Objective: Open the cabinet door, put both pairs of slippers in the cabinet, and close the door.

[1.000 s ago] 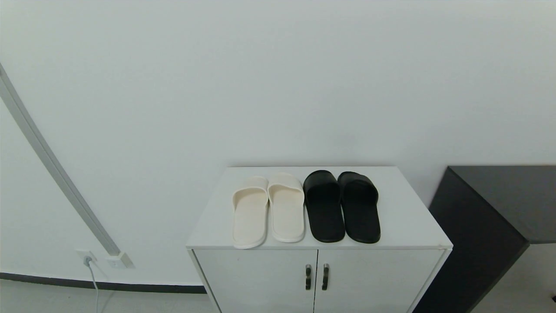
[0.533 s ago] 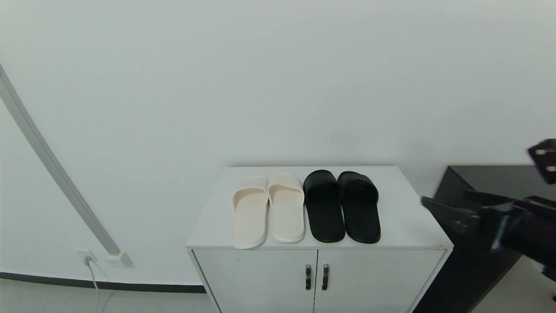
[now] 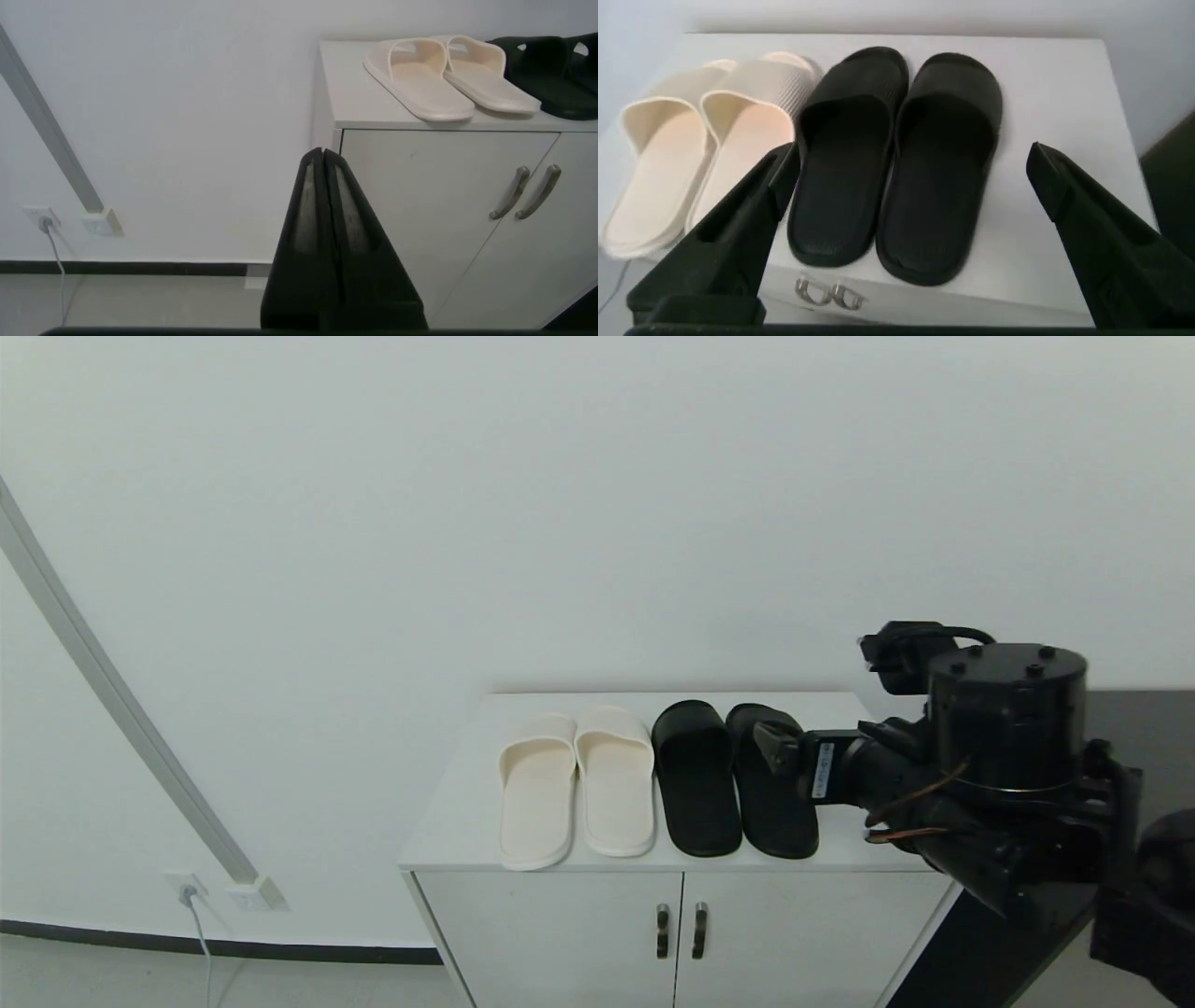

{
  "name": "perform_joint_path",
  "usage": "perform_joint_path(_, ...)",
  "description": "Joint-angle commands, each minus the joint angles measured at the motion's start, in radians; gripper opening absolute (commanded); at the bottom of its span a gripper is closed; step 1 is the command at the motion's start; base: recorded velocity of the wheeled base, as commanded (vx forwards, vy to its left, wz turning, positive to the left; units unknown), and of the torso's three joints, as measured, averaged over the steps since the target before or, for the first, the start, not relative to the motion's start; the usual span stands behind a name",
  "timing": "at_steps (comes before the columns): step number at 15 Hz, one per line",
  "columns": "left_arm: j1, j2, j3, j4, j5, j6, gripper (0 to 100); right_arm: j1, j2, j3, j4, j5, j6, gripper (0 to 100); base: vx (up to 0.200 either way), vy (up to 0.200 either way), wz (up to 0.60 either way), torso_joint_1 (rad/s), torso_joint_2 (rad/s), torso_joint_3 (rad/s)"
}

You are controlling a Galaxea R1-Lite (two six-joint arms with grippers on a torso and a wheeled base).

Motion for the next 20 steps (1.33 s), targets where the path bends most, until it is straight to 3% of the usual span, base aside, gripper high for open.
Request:
perform_joint_path(1,0.0,0.001,0.0,0.0,0.0,-0.001,0,0.004,0.134,-0.041,-0.034,-0.031,0.006,100,0.0,0.0,0.0,0.0,0.0,0.0)
perform_joint_path(10,0.0,0.001,-0.001,0.0,0.0,-0.001,0,-0.009,0.338,-0.115,-0.132,-0.045,0.005,100,0.0,0.0,0.0,0.0,0.0,0.0)
perform_joint_path(20,0.0,0.001,-0.001,0.0,0.0,-0.001,0,-0.105,0.539,-0.324,-0.134,-0.013,-0.006,100,0.0,0.0,0.0,0.0,0.0,0.0)
